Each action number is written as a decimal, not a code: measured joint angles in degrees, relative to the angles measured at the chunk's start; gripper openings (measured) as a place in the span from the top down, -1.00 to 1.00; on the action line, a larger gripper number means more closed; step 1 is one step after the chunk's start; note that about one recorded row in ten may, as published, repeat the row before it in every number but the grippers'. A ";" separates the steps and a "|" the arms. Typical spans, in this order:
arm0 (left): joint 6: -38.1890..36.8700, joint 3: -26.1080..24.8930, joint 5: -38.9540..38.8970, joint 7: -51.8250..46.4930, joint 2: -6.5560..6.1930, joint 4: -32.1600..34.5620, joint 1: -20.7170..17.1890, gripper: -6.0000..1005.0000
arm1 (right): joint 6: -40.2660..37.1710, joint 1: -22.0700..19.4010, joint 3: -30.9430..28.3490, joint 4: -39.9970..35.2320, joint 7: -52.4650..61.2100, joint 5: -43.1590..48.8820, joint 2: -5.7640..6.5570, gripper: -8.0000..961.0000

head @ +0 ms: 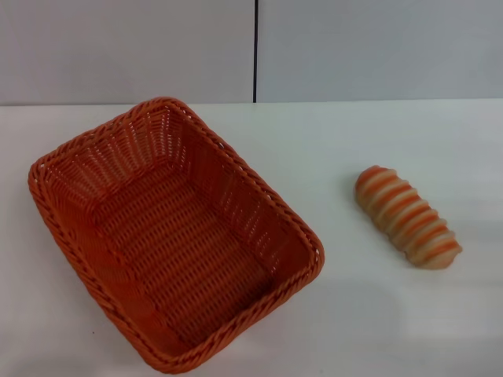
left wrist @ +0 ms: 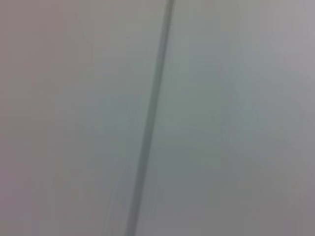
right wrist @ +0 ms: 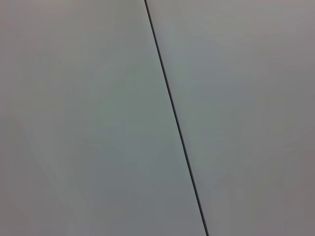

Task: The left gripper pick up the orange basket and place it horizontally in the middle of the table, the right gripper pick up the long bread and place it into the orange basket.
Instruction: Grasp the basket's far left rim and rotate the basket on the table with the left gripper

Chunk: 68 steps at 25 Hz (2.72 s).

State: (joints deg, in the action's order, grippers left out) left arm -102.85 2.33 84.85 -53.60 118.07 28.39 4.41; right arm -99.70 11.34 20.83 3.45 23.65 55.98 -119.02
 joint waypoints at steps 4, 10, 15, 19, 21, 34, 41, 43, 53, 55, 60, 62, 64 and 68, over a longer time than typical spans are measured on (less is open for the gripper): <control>-0.88 8.55 -0.01 -13.08 0.19 15.87 0.23 -0.60 | 0.03 0.13 -0.01 -0.19 0.00 0.00 0.02 0.12; 4.50 20.40 3.44 -28.04 0.26 36.63 0.06 -0.60 | 0.13 0.49 -0.01 -0.21 -0.05 0.00 0.02 0.11; 6.65 24.81 10.79 -35.52 0.27 48.32 2.19 -0.60 | 0.13 0.63 0.00 -0.21 0.17 0.01 0.01 0.10; 8.05 32.72 24.55 -43.11 0.23 61.15 7.41 -0.60 | 0.13 0.85 0.02 -0.21 0.33 0.23 0.01 0.09; 8.16 33.33 26.28 -43.79 0.25 61.99 8.02 -0.60 | 0.13 0.96 0.04 -0.20 0.33 0.24 0.01 0.09; 9.74 56.42 61.86 -61.22 0.66 66.41 24.72 -0.60 | 0.52 1.59 0.35 0.24 0.39 0.45 -0.07 0.07; 10.96 63.71 70.05 -65.76 0.91 63.31 28.73 -0.60 | 1.51 2.14 0.14 0.54 0.42 0.33 -0.11 0.06; 12.83 67.37 73.66 -68.21 1.06 58.58 30.99 -0.60 | 2.24 2.31 0.11 0.57 0.43 0.27 -0.15 0.06; 16.95 73.99 77.93 -73.17 1.08 52.63 33.11 -0.59 | 4.41 3.14 0.61 0.59 0.52 0.39 -0.11 0.04; 18.21 74.71 78.70 -74.10 1.06 51.47 33.26 -0.58 | 4.44 3.13 0.67 0.59 0.52 0.44 -0.13 0.04; 20.03 75.49 80.39 -75.10 1.04 49.31 34.06 -0.56 | 4.61 3.02 0.70 0.59 0.52 0.52 -0.03 0.03; 20.33 75.84 80.68 -75.14 1.00 47.92 34.63 -0.55 | 4.74 3.01 0.70 0.48 0.52 0.53 0.00 0.03; 20.44 75.91 80.68 -75.14 0.98 47.32 34.93 -0.54 | 5.02 3.01 0.70 0.25 0.52 0.54 0.01 0.03; 20.68 75.79 80.70 -75.12 0.75 45.58 35.96 -0.52 | 5.34 3.11 0.70 0.06 0.52 0.54 0.02 0.02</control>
State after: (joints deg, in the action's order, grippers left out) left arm -82.17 78.12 165.55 -128.72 118.82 73.97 40.37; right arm -94.36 14.45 21.54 3.51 24.17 56.52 -119.00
